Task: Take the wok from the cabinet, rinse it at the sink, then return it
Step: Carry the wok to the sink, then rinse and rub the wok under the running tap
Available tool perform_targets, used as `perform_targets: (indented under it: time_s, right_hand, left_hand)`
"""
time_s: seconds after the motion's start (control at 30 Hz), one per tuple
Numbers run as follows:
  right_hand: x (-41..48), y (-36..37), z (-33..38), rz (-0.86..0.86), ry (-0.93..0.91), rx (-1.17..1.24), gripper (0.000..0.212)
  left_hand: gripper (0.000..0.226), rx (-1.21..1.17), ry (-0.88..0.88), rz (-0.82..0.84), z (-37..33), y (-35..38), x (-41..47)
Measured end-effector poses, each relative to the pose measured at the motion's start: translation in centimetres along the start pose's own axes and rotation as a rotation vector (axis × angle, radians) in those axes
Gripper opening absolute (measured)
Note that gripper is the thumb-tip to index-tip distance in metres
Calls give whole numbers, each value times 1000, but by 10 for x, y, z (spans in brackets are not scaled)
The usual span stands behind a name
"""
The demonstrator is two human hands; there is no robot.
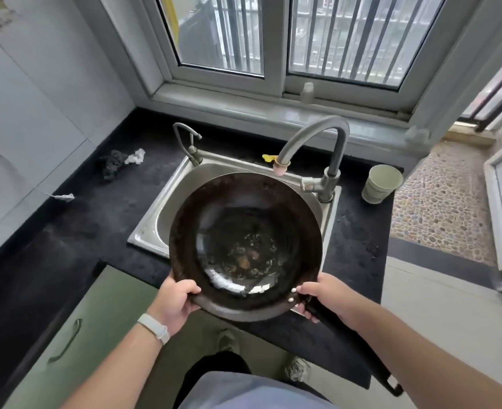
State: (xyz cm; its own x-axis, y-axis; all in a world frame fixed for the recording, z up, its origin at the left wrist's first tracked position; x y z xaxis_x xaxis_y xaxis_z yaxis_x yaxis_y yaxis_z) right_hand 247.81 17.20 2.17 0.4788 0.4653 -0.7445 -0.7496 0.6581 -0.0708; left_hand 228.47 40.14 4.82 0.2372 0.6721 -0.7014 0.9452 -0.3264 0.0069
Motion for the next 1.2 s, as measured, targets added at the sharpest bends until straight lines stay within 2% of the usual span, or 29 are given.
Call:
perform_targets:
  time_s: [0.23, 0.43, 0.63, 0.9, 1.0, 1.1, 1.2]
  right_hand:
    - [27, 15, 19, -49, 97, -50, 23]
    - [46, 37, 27, -131, 232, 68, 19]
    - [54, 54, 32, -202, 204, 91, 25]
    - [61, 59, 34, -181, 158, 102, 28]
    - [59, 57, 37, -166, 141, 68, 33]
    - [59, 53, 35, -157, 146, 37, 32]
    - [58, 48, 32, -145, 155, 14, 29]
  left_hand:
    - [50, 16, -63, 88, -19, 8, 49]
    - [45, 61, -114, 152, -43, 14, 90]
    - [47, 126, -112, 172, -51, 18, 122]
    - [42, 341, -14, 167, -58, 13, 149]
    - [52, 407, 125, 159, -73, 12, 153]
    - [76, 705, 429, 63, -105, 21, 155]
    - [69, 1014, 734, 70, -128, 56, 146]
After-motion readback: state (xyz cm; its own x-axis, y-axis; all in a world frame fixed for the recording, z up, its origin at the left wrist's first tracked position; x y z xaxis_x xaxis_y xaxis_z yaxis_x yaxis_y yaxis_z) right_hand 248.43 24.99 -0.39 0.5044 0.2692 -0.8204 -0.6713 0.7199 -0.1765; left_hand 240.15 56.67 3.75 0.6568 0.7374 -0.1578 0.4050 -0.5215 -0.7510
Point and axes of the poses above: each hand's wrist, its own x-axis towards the middle knuckle, its own y-axis out of the palm, z = x × y, the point moved 5 cm from there along x, towards the middle knuckle, and after that the axes turned 13 degrees about -z, right-handed, at the moved point
